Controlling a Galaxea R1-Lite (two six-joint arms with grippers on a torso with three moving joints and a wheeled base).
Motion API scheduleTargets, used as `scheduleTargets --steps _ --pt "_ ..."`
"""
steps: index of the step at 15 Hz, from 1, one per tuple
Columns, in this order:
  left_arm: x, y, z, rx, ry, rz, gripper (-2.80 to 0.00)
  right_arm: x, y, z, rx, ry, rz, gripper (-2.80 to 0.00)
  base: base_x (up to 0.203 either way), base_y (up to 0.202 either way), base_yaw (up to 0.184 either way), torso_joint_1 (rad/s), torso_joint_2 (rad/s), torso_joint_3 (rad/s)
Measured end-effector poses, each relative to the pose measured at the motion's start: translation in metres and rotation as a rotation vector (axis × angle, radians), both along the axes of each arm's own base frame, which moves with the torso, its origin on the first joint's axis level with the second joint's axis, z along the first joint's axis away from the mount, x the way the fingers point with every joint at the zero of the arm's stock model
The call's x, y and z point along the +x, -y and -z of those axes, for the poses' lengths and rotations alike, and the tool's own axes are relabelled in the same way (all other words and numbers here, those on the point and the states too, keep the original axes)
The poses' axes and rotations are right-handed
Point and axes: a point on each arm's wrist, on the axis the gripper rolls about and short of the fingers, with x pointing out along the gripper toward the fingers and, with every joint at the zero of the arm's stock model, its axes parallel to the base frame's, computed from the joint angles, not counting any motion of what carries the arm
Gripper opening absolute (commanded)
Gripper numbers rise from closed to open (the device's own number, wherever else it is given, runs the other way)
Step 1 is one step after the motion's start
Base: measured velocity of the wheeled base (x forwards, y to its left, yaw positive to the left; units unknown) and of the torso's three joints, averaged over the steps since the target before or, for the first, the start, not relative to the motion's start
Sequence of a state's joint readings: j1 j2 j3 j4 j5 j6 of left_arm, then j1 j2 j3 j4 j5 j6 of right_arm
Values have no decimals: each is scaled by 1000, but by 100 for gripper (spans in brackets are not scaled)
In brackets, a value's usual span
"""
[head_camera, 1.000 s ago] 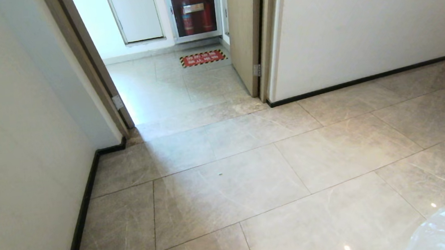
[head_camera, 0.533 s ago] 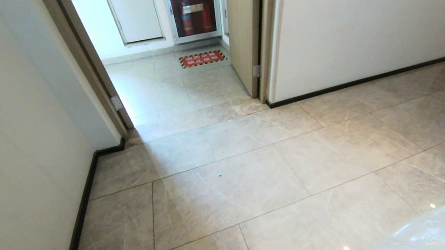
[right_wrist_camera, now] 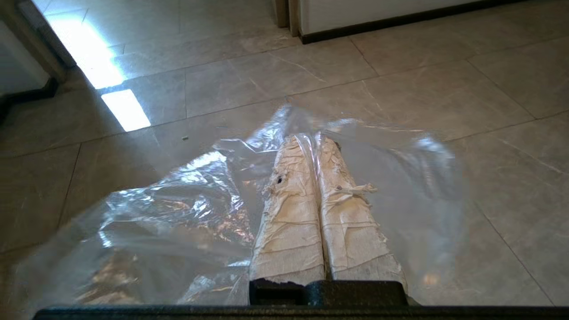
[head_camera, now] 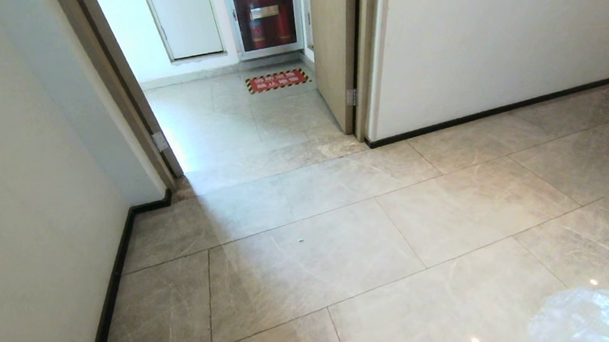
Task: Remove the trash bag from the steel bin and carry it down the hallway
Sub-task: Put the trash bag at the door
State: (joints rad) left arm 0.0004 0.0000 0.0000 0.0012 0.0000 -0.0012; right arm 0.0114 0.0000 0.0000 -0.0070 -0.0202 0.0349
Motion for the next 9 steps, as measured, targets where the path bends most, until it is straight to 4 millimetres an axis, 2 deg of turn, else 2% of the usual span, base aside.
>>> scheduleTargets --steps 9 --pt "0 0 0 0 -1 0 -280 0 0 0 -2 2 0 -280 -1 -8 169 1 3 2"
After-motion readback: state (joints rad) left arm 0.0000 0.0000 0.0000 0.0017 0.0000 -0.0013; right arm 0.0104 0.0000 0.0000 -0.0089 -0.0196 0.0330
